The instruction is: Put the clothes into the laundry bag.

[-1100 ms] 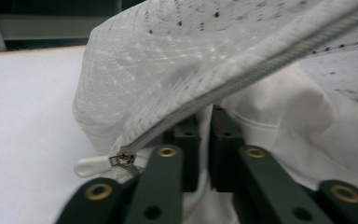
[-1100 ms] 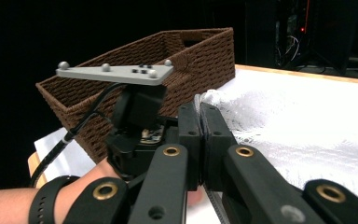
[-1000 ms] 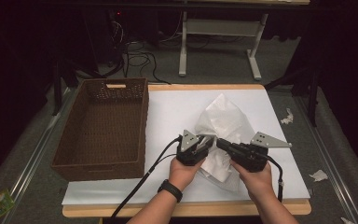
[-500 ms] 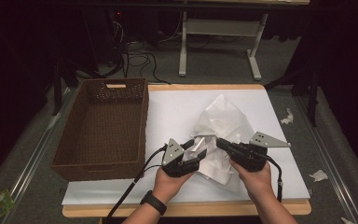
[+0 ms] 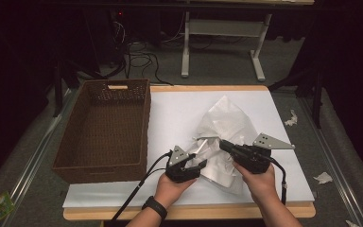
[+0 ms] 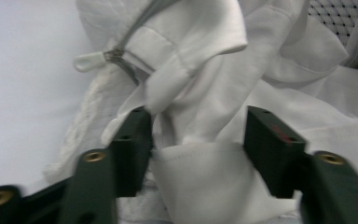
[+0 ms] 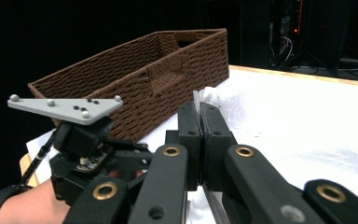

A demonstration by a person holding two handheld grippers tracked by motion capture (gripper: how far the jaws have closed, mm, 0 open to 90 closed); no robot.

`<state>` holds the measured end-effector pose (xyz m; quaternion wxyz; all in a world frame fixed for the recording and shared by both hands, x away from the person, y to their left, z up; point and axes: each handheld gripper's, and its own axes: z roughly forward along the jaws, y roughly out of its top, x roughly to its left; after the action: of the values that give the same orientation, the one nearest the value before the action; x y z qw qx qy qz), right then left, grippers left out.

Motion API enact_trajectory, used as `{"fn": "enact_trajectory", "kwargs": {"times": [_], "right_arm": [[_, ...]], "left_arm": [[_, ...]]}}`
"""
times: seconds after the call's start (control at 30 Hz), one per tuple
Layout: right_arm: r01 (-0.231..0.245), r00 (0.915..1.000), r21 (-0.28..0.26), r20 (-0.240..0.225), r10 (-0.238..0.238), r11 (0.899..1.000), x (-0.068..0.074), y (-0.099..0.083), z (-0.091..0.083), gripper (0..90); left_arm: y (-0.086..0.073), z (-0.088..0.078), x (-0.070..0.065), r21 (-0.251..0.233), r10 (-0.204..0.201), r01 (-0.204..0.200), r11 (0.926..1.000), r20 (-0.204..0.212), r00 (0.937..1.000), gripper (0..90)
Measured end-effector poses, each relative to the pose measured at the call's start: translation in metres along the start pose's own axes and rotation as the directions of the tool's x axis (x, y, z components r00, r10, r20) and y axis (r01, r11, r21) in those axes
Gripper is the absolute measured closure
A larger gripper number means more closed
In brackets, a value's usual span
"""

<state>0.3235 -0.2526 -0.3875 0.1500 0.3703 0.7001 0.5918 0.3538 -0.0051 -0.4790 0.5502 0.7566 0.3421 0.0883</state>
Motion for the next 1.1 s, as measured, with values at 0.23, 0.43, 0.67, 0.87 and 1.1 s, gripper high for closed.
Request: {"fn": "enact_trajectory", "kwargs": {"times": [0.23,0.43,0.67,0.87,1.1], "right_arm": [[0.002,1.0000,0.001,-0.001,-0.002,1.000,0.000,0.000,0.000,89.5],[0.002,1.0000,0.001,-0.005,-0.002,1.000,0.000,-0.001,0.002,89.5],[0.003,1.0000,-0.001,0.000,-0.003,1.000,0.002,0.000,0.001,89.5],[-0.006,1.0000,-0.009,0.000,0.006,1.000,0.000,0.000,-0.002,89.5],[-0.012,0.9999,-0.027,-0.011,0.012,1.000,-0.004,0.001,-0.009,89.5]], "left_arm": [[0.006,-0.001,-0.004,-0.025,0.013,-0.014,0.9996,-0.035,0.9993,85.9],[0.031,-0.030,-0.013,-0.141,0.047,-0.053,0.9886,-0.043,0.9979,87.1],[0.053,-0.015,-0.030,-0.154,0.127,-0.135,0.9788,-0.063,0.9899,87.2],[0.052,0.032,-0.023,-0.097,0.096,-0.105,0.9897,-0.091,0.9912,87.0],[0.040,0.063,-0.009,-0.076,0.043,-0.054,0.9956,-0.137,0.9896,86.3]]}}
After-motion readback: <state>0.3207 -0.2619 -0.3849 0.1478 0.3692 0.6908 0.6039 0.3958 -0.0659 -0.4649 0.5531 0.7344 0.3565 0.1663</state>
